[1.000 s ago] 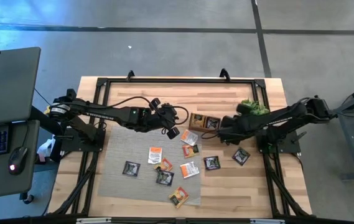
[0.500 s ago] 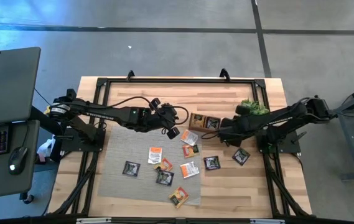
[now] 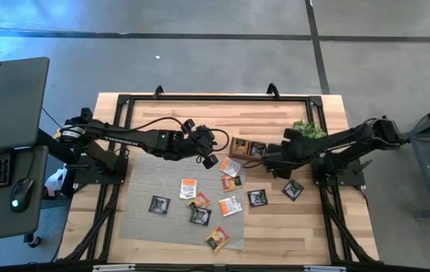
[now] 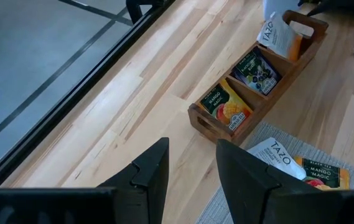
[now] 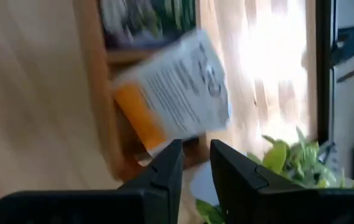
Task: Pick & Place Tea
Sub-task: Put the white orange tea bag in the right section of the wooden organizer
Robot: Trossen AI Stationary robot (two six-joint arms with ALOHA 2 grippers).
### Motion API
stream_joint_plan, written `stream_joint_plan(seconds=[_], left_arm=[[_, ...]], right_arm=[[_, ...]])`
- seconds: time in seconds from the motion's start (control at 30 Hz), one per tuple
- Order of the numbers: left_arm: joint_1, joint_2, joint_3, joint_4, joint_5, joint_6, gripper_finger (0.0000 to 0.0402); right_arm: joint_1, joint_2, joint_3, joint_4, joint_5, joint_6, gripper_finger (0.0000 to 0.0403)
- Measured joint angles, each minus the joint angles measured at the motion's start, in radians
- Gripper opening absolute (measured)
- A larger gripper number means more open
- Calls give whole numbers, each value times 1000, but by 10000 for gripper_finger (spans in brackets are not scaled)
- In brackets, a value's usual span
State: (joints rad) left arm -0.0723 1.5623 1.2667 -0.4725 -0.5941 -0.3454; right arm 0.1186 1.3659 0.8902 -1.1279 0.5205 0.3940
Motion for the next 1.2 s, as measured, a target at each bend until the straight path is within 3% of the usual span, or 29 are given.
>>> stream_joint_plan(seconds=[0.13,0.23,0.43,0.57,0.67,0.87,1.07,1.2], left_arm=[[0,0,0,1,0,0,131],[0,0,0,1,0,0,131],[0,0,0,0,23,0,131],[0,0,0,-1,41,0,131],[0,0,0,-1,42,0,131],[0,0,0,-1,31,0,131],[0,0,0,-1,30,0,131],[0,0,0,-1,30,0,131]], right_arm=[[24,0,73,81,-15,-2,79],[50,-1,84,274,-43,-51,79],[86,22,-26,828,-202,-189,79],[85,77,-104,1015,-402,-394,80],[86,115,-151,1149,-414,-488,80],[69,193,-166,1159,-321,-601,81],[94,264,-166,1224,-535,-588,81],[123,275,-166,1283,-562,-535,81]])
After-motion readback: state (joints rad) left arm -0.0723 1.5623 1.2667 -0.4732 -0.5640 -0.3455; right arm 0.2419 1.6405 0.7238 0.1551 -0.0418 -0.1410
